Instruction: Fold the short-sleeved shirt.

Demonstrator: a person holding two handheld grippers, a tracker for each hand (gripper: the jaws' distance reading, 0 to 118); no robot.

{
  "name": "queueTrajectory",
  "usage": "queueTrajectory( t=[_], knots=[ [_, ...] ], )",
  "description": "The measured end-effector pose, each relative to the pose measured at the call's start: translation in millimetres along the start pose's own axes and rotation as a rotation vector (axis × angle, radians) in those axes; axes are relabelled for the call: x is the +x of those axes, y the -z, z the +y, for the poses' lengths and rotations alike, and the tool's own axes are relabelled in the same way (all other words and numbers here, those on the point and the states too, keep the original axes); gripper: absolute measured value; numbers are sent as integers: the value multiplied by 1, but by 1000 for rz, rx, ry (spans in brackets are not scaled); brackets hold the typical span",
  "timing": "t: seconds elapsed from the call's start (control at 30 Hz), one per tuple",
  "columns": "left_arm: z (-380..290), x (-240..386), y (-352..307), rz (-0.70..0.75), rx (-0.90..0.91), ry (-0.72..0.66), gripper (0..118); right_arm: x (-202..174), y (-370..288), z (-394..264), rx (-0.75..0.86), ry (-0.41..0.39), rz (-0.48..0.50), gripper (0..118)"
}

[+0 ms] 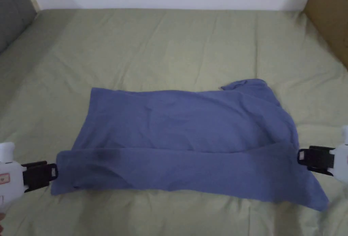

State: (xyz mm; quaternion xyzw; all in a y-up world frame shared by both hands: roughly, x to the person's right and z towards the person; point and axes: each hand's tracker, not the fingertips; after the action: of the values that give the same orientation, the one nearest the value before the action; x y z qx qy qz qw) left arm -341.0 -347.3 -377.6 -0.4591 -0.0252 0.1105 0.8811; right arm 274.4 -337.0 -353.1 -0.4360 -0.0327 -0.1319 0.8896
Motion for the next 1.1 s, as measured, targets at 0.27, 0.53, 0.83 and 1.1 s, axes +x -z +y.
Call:
queueTrajectory(
  t=[0.27, 0.53, 0.83, 1.1],
  knots=[
    [-32, -2, 13, -9, 25, -78, 18, -20, -3, -60, -78, 19, 73, 0],
    [-16, -4, 86, 22, -152, -284, 67, -13, 13, -70, -117, 52, 66, 0],
    [-9, 23, 69, 115, -90, -19, 6, 0, 38, -44, -89, 90, -65, 101],
    [-5, 20, 54, 78, -82, 12, 5, -16, 84, -33, -224, -54, -133, 5]
  ],
)
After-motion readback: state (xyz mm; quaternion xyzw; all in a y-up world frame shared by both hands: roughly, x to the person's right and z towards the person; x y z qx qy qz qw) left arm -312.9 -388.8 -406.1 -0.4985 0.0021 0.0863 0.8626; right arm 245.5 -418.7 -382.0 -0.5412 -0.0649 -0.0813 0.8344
